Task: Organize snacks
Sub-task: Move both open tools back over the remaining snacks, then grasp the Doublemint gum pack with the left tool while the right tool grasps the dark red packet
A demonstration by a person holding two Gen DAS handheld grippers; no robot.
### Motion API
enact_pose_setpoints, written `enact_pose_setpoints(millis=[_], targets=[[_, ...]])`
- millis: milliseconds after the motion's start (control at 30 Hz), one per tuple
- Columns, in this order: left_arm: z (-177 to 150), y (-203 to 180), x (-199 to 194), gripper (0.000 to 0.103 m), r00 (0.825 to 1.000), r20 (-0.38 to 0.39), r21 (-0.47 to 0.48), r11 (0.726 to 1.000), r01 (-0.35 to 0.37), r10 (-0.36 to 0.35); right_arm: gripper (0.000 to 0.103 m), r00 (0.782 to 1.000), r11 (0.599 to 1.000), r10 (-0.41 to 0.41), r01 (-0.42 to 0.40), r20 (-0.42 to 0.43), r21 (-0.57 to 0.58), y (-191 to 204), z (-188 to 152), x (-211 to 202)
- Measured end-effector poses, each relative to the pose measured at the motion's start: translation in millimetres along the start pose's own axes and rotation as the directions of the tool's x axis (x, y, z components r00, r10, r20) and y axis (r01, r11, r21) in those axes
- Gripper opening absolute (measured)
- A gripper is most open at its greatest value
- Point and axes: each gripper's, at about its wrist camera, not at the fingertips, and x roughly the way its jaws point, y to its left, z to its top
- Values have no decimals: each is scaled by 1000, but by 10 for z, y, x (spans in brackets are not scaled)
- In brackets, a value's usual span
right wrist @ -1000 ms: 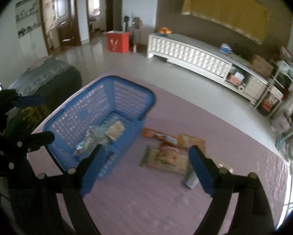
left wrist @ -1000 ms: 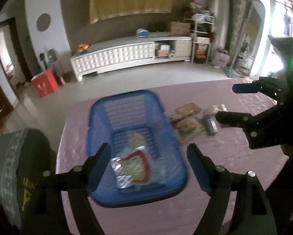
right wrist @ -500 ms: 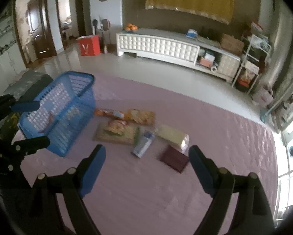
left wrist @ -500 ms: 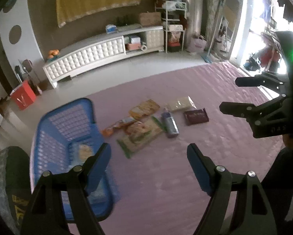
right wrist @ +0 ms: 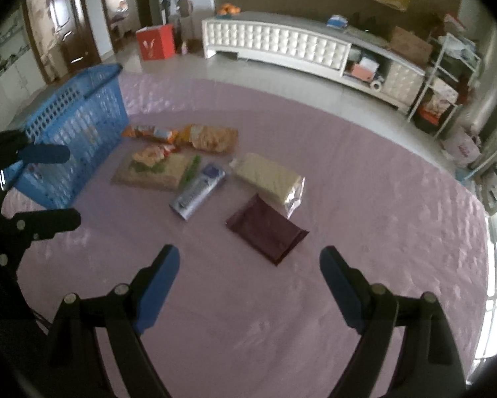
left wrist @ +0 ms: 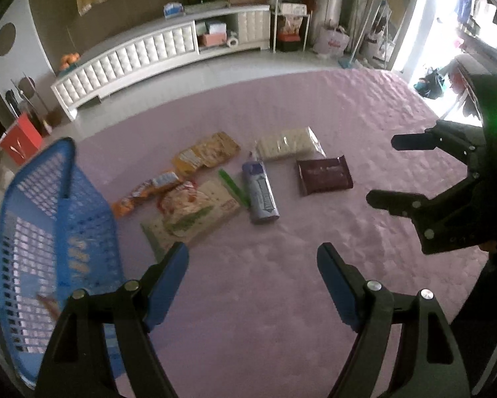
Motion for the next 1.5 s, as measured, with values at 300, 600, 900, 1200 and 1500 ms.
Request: enact_pose_setpoints(millis=[300, 600, 900, 1200, 1500], targets=[[160, -97, 539, 78, 998, -60, 25, 1000, 19, -17, 89, 994, 985, 101, -107, -50, -132, -212, 10, 461], [334, -53, 973, 78, 995, -94, 40, 999, 25, -21, 89, 983, 963, 174, -183, -62, -196, -385, -5, 698], [430, -231, 1273, 67, 992, -121, 151, 988, -26, 44, 89, 969, 932, 228, -245, -94, -267, -353, -9, 865], [487, -285, 1302, 31, 991, -133, 121, 993, 14, 2, 59, 973, 918, 221, -228, -59, -325, -284, -80, 784], [257, -236, 771, 28, 998, -57, 82, 996, 29, -24, 57, 989, 952, 150, -141, 13, -271, -215, -137, 477]])
